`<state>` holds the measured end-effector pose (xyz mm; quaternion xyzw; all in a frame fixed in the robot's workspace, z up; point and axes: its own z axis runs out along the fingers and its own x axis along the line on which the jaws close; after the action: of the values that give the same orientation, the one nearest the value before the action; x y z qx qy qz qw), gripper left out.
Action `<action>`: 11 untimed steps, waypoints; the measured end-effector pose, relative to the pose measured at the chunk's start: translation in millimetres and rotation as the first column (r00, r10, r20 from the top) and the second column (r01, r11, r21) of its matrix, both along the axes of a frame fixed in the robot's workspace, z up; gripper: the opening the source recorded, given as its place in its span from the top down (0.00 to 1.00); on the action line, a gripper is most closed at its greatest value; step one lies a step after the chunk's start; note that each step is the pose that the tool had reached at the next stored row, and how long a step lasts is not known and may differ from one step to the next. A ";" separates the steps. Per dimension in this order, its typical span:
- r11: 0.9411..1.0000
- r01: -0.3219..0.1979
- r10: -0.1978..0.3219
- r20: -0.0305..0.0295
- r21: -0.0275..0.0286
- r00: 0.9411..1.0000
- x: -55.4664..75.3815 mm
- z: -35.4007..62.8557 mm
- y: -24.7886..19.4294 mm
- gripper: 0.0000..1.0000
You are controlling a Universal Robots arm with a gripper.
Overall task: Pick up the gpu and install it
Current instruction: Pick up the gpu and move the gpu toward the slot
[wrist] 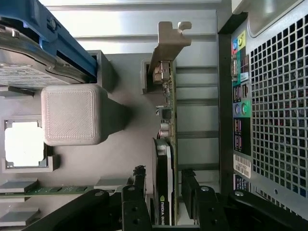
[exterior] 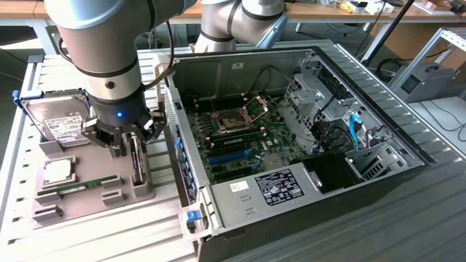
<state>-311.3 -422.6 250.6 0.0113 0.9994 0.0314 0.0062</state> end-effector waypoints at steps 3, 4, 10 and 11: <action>1.000 0.000 0.000 0.000 0.000 1.000 0.0 -3.3 0.0 0.56; 1.000 0.000 0.000 0.000 0.000 1.000 0.0 -4.3 0.0 0.56; 1.000 0.000 0.000 0.000 0.000 1.000 -0.1 -8.3 0.0 0.56; 1.000 0.000 0.000 0.000 0.000 1.000 0.0 -9.0 0.0 0.56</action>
<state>-311.3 -422.6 241.6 0.0113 0.9994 0.0315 0.0063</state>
